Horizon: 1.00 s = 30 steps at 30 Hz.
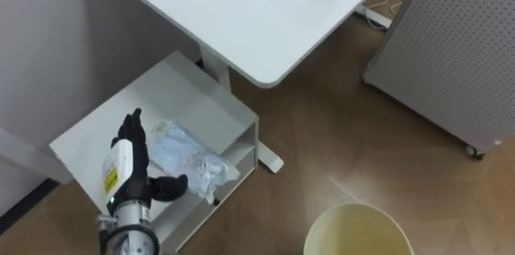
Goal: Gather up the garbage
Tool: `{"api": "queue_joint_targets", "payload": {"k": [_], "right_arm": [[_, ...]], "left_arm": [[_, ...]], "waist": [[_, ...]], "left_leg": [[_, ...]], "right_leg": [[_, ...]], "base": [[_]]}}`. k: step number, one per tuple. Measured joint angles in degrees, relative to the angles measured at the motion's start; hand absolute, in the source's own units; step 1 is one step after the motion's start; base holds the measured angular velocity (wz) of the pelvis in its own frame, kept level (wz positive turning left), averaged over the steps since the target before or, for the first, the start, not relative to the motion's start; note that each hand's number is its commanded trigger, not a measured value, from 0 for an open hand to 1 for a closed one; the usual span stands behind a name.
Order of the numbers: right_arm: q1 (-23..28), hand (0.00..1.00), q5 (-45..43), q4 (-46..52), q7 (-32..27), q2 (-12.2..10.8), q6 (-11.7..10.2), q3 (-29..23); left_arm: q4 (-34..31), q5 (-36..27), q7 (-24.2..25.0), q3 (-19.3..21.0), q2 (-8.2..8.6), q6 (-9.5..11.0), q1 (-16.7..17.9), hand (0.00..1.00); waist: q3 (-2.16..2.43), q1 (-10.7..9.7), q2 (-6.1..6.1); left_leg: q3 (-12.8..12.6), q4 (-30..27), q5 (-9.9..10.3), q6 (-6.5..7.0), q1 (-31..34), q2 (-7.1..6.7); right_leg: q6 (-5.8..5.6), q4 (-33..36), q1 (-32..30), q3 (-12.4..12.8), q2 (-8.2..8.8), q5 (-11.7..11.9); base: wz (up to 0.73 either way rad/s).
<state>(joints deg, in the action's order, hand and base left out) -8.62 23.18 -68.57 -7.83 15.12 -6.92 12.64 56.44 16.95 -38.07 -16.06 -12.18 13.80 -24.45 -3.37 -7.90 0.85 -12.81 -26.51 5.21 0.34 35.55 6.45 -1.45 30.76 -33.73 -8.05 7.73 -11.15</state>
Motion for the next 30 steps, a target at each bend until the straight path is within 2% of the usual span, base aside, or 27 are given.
{"api": "queue_joint_targets", "payload": {"k": [2,3,4,6,9,12,20,26,28,30], "right_arm": [[0.00,1.00,1.39,0.80,-0.02,0.06,-0.02,0.60],[-0.16,1.00,1.59,1.27,0.01,0.07,-0.07,1.14],[-0.78,1.00,1.57,1.48,0.13,0.04,-0.07,1.48],[-1.61,1.00,1.51,1.71,0.34,0.17,-0.23,1.89],[-2.19,1.00,1.50,1.90,0.39,0.24,-0.56,2.84],[-2.61,1.00,1.57,2.35,-0.24,0.32,-0.79,4.23],[-2.59,1.00,1.58,5.73,-1.39,0.55,-0.75,5.53],[-2.24,1.00,1.54,8.78,-1.27,0.55,-0.18,5.68],[-1.98,1.00,1.54,10.80,-1.47,0.53,0.75,5.98],[-2.00,1.00,1.54,11.37,-1.43,0.53,0.77,5.98]], "left_arm": [[0.02,-0.04,0.00,-0.89,-0.14,0.01,-0.49,0.00],[0.66,0.01,0.00,-1.23,-0.19,0.19,-1.26,0.00],[1.73,0.02,0.00,-1.27,-0.19,0.24,-2.22,0.00],[3.11,0.03,0.01,-1.51,-0.19,0.29,-3.34,0.00],[4.94,-0.12,0.04,-2.36,-0.48,0.37,-4.94,0.00],[5.02,-0.55,0.14,-3.53,-1.23,0.37,-5.51,0.00],[7.33,-1.81,0.61,-4.48,-0.90,0.24,-6.61,0.00],[8.96,-1.71,4.13,-4.52,-1.60,-1.01,-6.94,0.00],[9.04,-1.70,6.03,-5.28,-2.09,-2.30,-7.16,0.00],[9.62,-1.54,7.31,-6.13,-2.40,-3.00,-7.92,0.00]], "waist": [[-0.03,-0.02,-0.04],[-0.20,-0.13,-0.19],[-0.60,-0.19,-0.39],[-0.94,-0.32,-0.41],[-1.17,-0.29,-0.27],[-1.19,-0.98,-0.30],[-1.29,-3.02,-0.54],[-1.17,-4.50,-1.09],[-1.02,-5.04,-1.37],[-1.02,-5.26,-1.41]], "left_leg": [[-0.02,-0.48,0.19,-0.10,1.12,0.07],[-0.02,-0.90,0.31,-0.15,1.81,0.10],[-0.11,-1.20,0.47,-0.19,2.23,0.10],[-0.15,-1.78,0.78,-0.24,3.02,0.20],[-0.16,-4.05,1.98,-0.23,4.99,0.90],[-0.15,-5.42,2.56,-0.07,7.16,1.20],[0.07,-7.76,3.43,0.45,10.55,1.12],[0.10,-7.77,3.41,0.49,12.19,0.97],[-0.03,-7.88,3.42,0.49,12.73,0.92],[0.02,-8.12,3.42,0.49,13.33,0.93]], "right_leg": [[0.16,0.80,-1.28,0.02,0.08,-0.32],[0.23,1.40,-2.13,0.11,0.11,-0.52],[0.30,1.98,-2.75,0.30,0.15,-0.70],[0.30,2.46,-3.56,0.55,0.10,-0.93],[0.24,3.43,-4.99,0.79,-0.32,-1.48],[0.18,4.26,-6.81,0.79,-0.34,-1.78],[-0.31,5.97,-9.73,0.83,0.07,-2.50],[-0.31,6.35,-11.53,0.92,0.16,-2.49],[-0.31,6.67,-12.27,1.21,0.17,-2.49],[-0.31,6.86,-12.81,1.25,0.16,-2.49]], "base": [[0.00],[0.00],[0.00],[-0.04],[-0.04],[-0.01],[0.02],[0.00],[0.00],[0.00]]}}
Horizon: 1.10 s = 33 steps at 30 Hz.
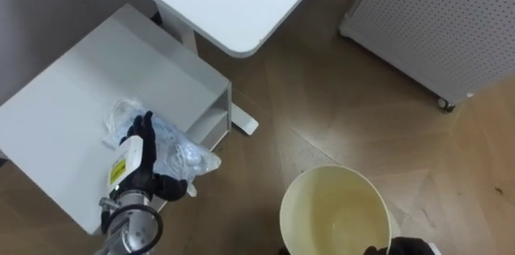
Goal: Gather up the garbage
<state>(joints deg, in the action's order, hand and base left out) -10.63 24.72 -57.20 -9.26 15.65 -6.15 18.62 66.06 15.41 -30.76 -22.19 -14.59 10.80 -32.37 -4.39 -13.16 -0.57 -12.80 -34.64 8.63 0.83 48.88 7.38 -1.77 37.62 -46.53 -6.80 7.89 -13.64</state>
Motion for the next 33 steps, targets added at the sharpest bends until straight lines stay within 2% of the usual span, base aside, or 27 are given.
{"api": "queue_joint_targets", "payload": {"k": [1,2,4,8,12,16,20,24,29,32,33], "right_arm": [[0.01,1.00,0.00,0.03,0.05,0.00,0.12,0.00],[0.01,1.00,0.00,0.14,0.04,-0.01,0.34,0.00],[0.00,1.00,0.00,1.16,0.03,-0.03,1.28,0.07],[0.02,1.00,0.00,1.73,0.00,-0.04,1.94,0.30],[0.01,1.00,0.03,1.89,-0.01,-0.04,2.42,0.34],[0.01,1.00,0.10,1.84,-0.08,-0.04,2.84,0.50],[0.01,1.00,0.02,2.10,-0.11,-0.03,2.73,0.76],[0.29,1.00,0.06,2.44,-1.86,-0.14,2.14,2.24],[1.28,1.00,-0.05,4.65,-2.69,-0.07,0.94,2.60],[1.97,1.00,-0.03,4.66,-2.64,-0.90,-0.18,2.72],[2.60,1.00,0.01,4.63,-2.64,-1.25,-0.56,2.70]], "left_arm": [[0.30,0.42,0.39,-0.04,-0.01,-0.33,-0.30,0.00],[0.37,0.48,0.62,-0.04,-0.04,-0.64,-0.52,1.00],[0.38,0.48,1.96,-0.02,-0.31,-1.96,-1.54,1.00],[0.34,0.50,2.22,-0.02,-0.65,-3.32,-2.56,1.00],[0.34,0.46,2.25,0.01,-2.36,-4.61,-4.60,1.00],[0.37,0.29,2.33,0.02,-2.03,-5.80,-5.04,1.00],[0.50,-0.05,3.00,0.04,-1.79,-5.90,-5.00,1.00],[0.29,-0.27,2.76,0.01,-1.81,-5.24,-2.91,1.00],[-1.51,-8.39,3.89,0.08,-1.68,-3.51,-0.47,1.00],[-5.95,-10.63,5.31,0.03,-0.54,-3.08,4.00,1.00],[-8.11,-11.51,6.13,-0.28,0.87,-3.03,6.16,1.00]], "waist": [[0.01,-0.06,-0.01],[0.01,-0.11,-0.02],[0.01,-0.31,-0.02],[0.02,-0.52,-0.01],[0.11,-0.47,0.14],[0.18,-0.42,0.20],[0.23,-0.31,0.31],[0.45,-0.06,0.66],[0.46,1.11,0.64],[0.56,1.48,0.52],[0.63,1.80,0.44]], "left_leg": [[0.01,-0.18,0.00,0.00,0.12,0.03],[0.01,-0.18,0.00,0.00,0.12,0.02],[0.02,-0.21,0.01,0.01,0.16,0.02],[0.18,-0.25,-0.03,0.05,0.16,0.01],[0.23,-0.30,-0.17,0.14,0.07,-0.03],[0.24,-0.02,-0.17,0.16,-0.54,-0.13],[0.23,0.30,-0.26,0.10,-0.58,-0.09],[0.07,0.74,-0.27,0.06,-0.76,-0.01],[-0.21,0.90,-0.27,0.05,-0.86,-0.02],[-0.46,1.57,-0.27,0.05,-2.25,-0.25],[-0.46,2.06,-0.31,0.01,-3.01,-0.40]], "right_leg": [[0.00,0.03,-0.09,0.02,0.00,0.00],[0.00,0.02,-0.09,0.02,0.01,0.00],[0.00,0.04,-0.17,0.03,0.01,0.00],[-0.01,0.18,-0.18,0.03,-0.04,0.03],[0.02,0.23,-0.06,0.00,-0.03,0.25],[-0.05,-0.12,0.66,-0.08,0.03,0.29],[0.01,-0.39,0.65,-0.21,-0.01,0.33],[0.12,-0.95,0.83,-0.33,-0.04,0.45],[0.11,-0.88,0.63,-0.06,0.02,0.44],[0.01,-1.02,1.88,-0.02,0.22,0.38],[-0.06,-1.48,2.58,-0.02,0.25,0.31]], "base": [[0.00],[0.00],[0.00],[0.00],[0.00],[0.00],[0.00],[-0.01],[0.00],[0.01],[0.04]]}}
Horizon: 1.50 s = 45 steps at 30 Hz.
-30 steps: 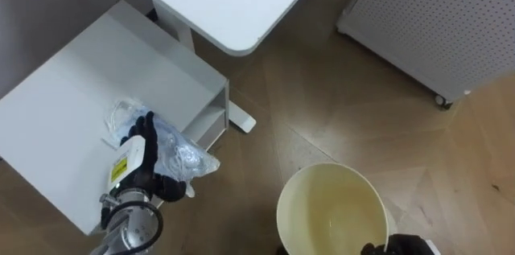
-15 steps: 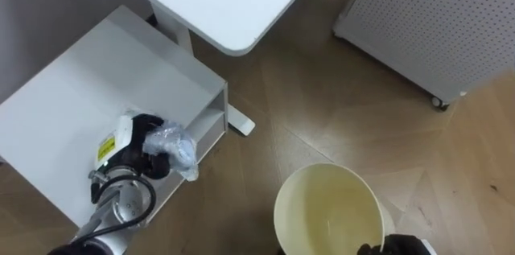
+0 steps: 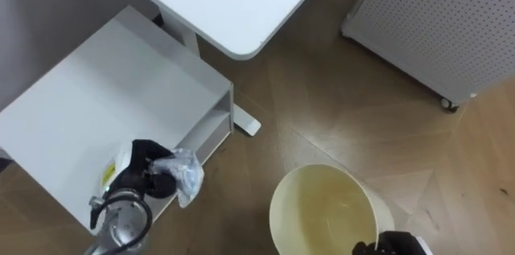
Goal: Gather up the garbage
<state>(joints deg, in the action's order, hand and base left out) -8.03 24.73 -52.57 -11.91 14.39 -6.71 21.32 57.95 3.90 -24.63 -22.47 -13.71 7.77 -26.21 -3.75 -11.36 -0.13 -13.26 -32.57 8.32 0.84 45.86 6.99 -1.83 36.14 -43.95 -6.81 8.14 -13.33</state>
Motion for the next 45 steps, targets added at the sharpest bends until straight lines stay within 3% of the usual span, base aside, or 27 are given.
{"api": "queue_joint_targets", "payload": {"k": [2,4,5,7,10,12,16,17,18,19,32,45], "right_arm": [[0.79,1.00,-0.08,-0.03,0.00,-0.80,-0.08,0.01],[2.05,1.00,-0.06,-0.44,0.05,-2.17,-0.70,0.76],[2.07,1.00,-0.07,-1.01,0.10,-3.13,-0.83,1.21],[2.29,1.00,0.00,-1.01,0.80,-4.30,-1.01,2.07],[2.81,1.00,0.74,-0.46,1.61,-5.63,-1.32,3.22],[2.87,1.00,0.70,-0.32,2.29,-6.38,-1.46,4.42],[4.50,1.00,-0.05,0.02,4.55,-7.98,-2.07,4.97],[4.66,1.00,-0.07,0.02,4.71,-8.01,-2.07,4.98],[4.75,1.00,-0.15,-0.09,5.13,-8.01,-2.06,4.99],[4.75,1.00,-0.17,-0.36,5.51,-8.01,-2.06,5.08],[5.27,1.00,-0.26,-0.38,6.27,-7.58,-2.09,5.70],[7.06,1.00,-0.02,1.47,6.38,-7.35,-2.59,5.58]], "left_arm": [[-2.79,0.00,1.26,-0.99,2.43,0.12,3.30,1.00],[-5.60,0.04,3.28,-3.57,5.95,0.21,7.89,1.00],[-5.90,0.10,4.77,-5.33,7.15,0.24,9.55,1.00],[-5.89,0.18,6.99,-6.85,9.48,0.24,11.67,1.00],[-5.98,0.26,10.25,-8.71,13.08,0.22,12.70,1.00],[-6.16,0.26,11.85,-9.62,13.75,0.22,12.83,1.00],[-7.28,0.47,14.71,-10.58,13.99,0.23,13.60,1.00],[-7.28,0.62,15.02,-10.57,13.97,0.23,13.65,0.85],[-7.28,0.72,15.32,-10.57,13.96,0.23,13.74,0.61],[-7.28,0.72,15.52,-10.57,13.97,0.23,13.84,0.00],[-7.79,3.38,16.19,-11.64,14.29,0.28,14.21,0.00],[-7.86,4.61,12.54,-11.71,14.17,1.06,15.82,0.00]], "waist": [[0.37,0.65,-0.40],[1.58,0.81,-1.20],[1.90,0.98,-1.67],[2.24,1.18,-2.13],[2.27,2.60,-2.36],[2.27,2.83,-2.45],[2.18,3.32,-2.98],[2.14,3.41,-3.05],[2.10,3.52,-3.13],[2.10,3.55,-3.23],[2.24,3.55,-4.18],[2.25,3.87,-4.03]], "left_leg": [[-0.03,1.07,-0.33,-0.10,-1.10,-0.27],[-0.38,3.57,-1.37,-0.02,-2.83,-1.01],[-0.37,4.13,-1.58,-0.13,-3.64,-1.03],[-0.54,4.19,-1.58,-0.14,-4.53,-0.79],[-0.67,4.42,-1.58,-0.14,-4.91,-0.53],[-0.67,4.49,-1.61,-0.16,-4.93,-0.56],[-0.76,4.84,-1.63,-0.19,-5.01,-0.63],[-0.77,4.86,-1.63,-0.19,-4.99,-0.64],[-0.79,4.89,-1.62,-0.19,-4.94,-0.65],[-0.79,4.88,-1.62,-0.19,-4.92,-0.66],[-0.84,4.87,-1.61,-0.20,-5.20,-0.68],[-0.80,5.29,-1.61,-0.21,-6.21,-0.65]], "right_leg": [[-0.03,-0.87,0.95,0.00,0.07,0.00],[-0.06,-1.82,2.30,-0.52,0.78,0.02],[-0.04,-2.42,3.26,-0.81,0.74,0.03],[0.00,-2.73,4.38,-1.33,0.69,0.01],[0.05,-3.37,4.96,-1.48,0.42,0.08],[0.03,-3.38,4.97,-1.48,0.44,0.09],[0.02,-3.52,4.95,-1.46,0.47,0.09],[0.02,-3.55,4.93,-1.45,0.47,0.09],[0.01,-3.62,4.89,-1.45,0.46,0.09],[0.00,-3.65,4.90,-1.45,0.46,0.08],[-0.02,-3.56,5.10,-1.42,0.46,-0.07],[-0.07,-4.45,6.31,-1.45,0.27,0.19]], "base": [[0.04],[0.16],[0.14],[0.06],[0.00],[0.00],[0.00],[0.00],[0.00],[0.00],[0.00],[0.00]]}}
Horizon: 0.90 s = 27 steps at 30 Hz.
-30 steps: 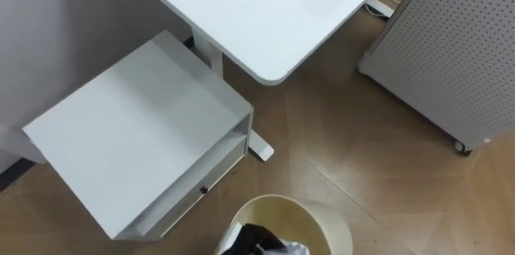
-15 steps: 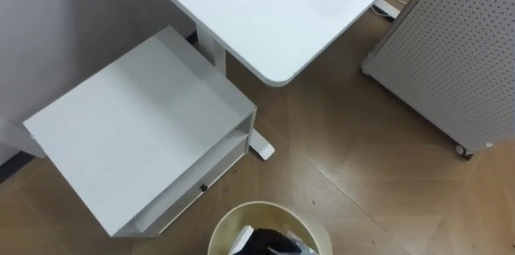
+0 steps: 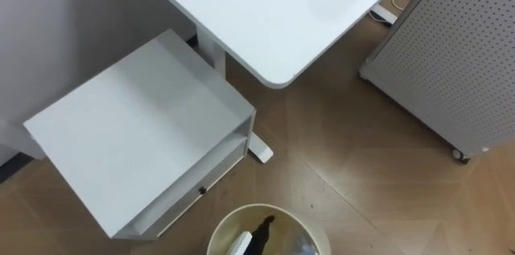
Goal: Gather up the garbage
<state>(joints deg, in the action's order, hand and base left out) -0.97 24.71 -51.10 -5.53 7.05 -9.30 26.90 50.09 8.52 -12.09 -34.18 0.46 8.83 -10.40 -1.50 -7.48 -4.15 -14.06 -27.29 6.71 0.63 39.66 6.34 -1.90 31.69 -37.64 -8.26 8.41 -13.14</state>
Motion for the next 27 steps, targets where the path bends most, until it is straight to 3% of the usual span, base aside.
{"api": "queue_joint_targets", "payload": {"k": [9,12,17,23,25,27], "right_arm": [[-0.03,1.00,-0.04,-0.87,0.37,0.07,0.08,-0.72],[-0.65,1.00,0.73,-2.60,1.28,0.09,0.31,-0.88],[-2.11,1.00,0.78,-7.13,3.19,0.34,0.57,-3.39],[-3.08,1.00,-0.42,-10.90,3.35,0.43,0.58,-7.61],[-2.70,1.00,-0.48,-12.19,3.84,0.43,0.58,-11.13],[-2.15,1.00,-0.50,-12.96,3.86,0.53,0.51,-12.45]], "left_arm": [[0.02,0.66,0.49,-0.05,-1.34,0.23,0.14,0.00],[0.27,1.18,0.70,-0.49,-2.25,0.37,0.69,0.00],[-0.05,1.22,2.02,-0.15,-5.74,0.65,1.14,0.00],[-6.10,5.53,1.57,4.87,-7.06,1.10,2.13,0.00],[-13.87,7.13,1.32,7.64,-8.04,3.09,4.08,0.00],[-16.40,8.00,0.53,10.16,-8.32,5.27,4.63,0.00]], "waist": [[-0.03,1.20,0.12],[-0.29,1.98,0.66],[-0.66,2.80,2.11],[-0.73,3.59,3.40],[-0.70,4.05,3.73],[-0.67,4.46,3.65]], "left_leg": [[0.03,0.05,0.14,-0.15,-0.96,-0.01],[0.05,-0.18,0.52,-0.28,-2.48,0.14],[-0.35,-0.40,1.47,-0.45,-5.70,0.44],[-4.63,-0.21,3.58,-0.32,-12.65,0.99],[-6.37,0.33,4.65,-0.37,-16.46,1.29],[-8.07,1.58,5.24,-0.66,-20.28,1.39]], "right_leg": [[-0.03,-0.26,0.91,0.29,-0.10,0.03],[-0.02,-0.53,2.57,0.27,-0.24,0.03],[-0.11,-1.17,5.65,0.67,-0.47,0.03],[-0.78,-2.04,10.41,3.54,-0.58,0.28],[-1.28,-3.17,12.96,3.67,-0.41,0.46],[-1.43,-4.01,15.59,3.34,-0.08,0.62]], "base": [[-0.01],[-0.03],[-0.10],[-0.35],[-0.41],[-0.52]]}}
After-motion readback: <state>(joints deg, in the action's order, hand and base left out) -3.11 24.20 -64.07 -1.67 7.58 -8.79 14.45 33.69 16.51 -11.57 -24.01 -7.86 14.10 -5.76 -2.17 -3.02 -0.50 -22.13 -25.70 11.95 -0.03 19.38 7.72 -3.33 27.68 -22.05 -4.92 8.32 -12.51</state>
